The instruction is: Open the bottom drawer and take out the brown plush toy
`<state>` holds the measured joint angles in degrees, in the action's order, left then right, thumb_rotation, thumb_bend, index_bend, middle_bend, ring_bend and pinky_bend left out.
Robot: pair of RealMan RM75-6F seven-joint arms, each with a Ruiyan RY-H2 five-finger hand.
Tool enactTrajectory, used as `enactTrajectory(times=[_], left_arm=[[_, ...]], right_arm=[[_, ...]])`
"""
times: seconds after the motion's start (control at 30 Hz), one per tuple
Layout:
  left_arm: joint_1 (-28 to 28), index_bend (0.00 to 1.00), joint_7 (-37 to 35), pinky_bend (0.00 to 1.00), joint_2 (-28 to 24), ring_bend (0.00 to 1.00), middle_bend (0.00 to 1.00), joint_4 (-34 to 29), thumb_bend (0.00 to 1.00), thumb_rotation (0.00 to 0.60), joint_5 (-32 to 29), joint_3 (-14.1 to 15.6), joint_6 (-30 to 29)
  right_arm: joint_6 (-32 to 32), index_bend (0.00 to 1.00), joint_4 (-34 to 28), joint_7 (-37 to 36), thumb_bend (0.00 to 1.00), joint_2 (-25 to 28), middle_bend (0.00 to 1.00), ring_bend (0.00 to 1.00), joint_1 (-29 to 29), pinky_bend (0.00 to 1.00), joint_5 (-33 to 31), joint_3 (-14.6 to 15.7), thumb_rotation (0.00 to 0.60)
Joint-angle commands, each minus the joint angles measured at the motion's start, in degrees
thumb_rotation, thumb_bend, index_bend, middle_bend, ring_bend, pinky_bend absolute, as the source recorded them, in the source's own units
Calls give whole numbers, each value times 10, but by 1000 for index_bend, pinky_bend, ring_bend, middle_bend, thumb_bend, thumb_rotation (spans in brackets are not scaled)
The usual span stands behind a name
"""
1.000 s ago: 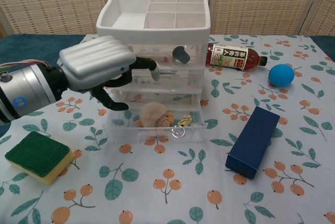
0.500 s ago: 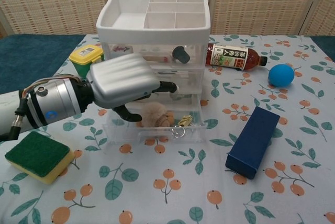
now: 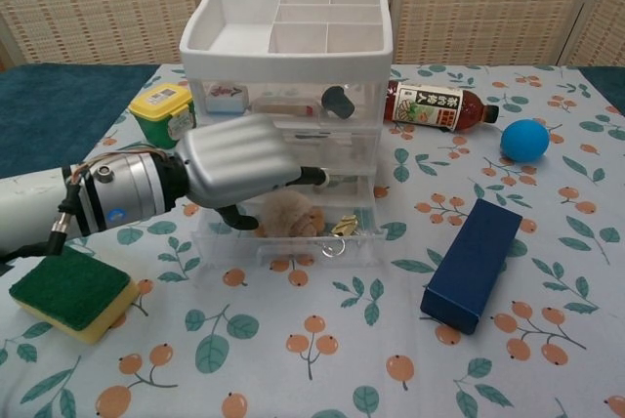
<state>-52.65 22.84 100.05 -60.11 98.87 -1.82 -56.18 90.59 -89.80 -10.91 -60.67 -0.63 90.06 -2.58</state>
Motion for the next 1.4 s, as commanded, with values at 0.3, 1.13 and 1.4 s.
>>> enactTrajectory(times=[0.3, 1.13, 1.4], left_arm=[[-11, 308, 28, 1000, 5, 1000, 942, 2, 163, 600, -21, 1, 32], [-28, 416, 34, 1000, 26, 1000, 945, 26, 163, 600, -42, 4, 53], [-31, 462, 31, 1000, 33, 1000, 951, 27, 162, 600, -52, 1, 58]], right_arm=[[0, 13, -2, 4, 256, 0, 134, 72, 2, 150, -3, 0, 600], [2, 13, 2, -1, 256, -1, 134, 72, 4, 150, -6, -3, 600], [0, 13, 5, -3, 256, -2, 134, 73, 3, 150, -7, -4, 600]])
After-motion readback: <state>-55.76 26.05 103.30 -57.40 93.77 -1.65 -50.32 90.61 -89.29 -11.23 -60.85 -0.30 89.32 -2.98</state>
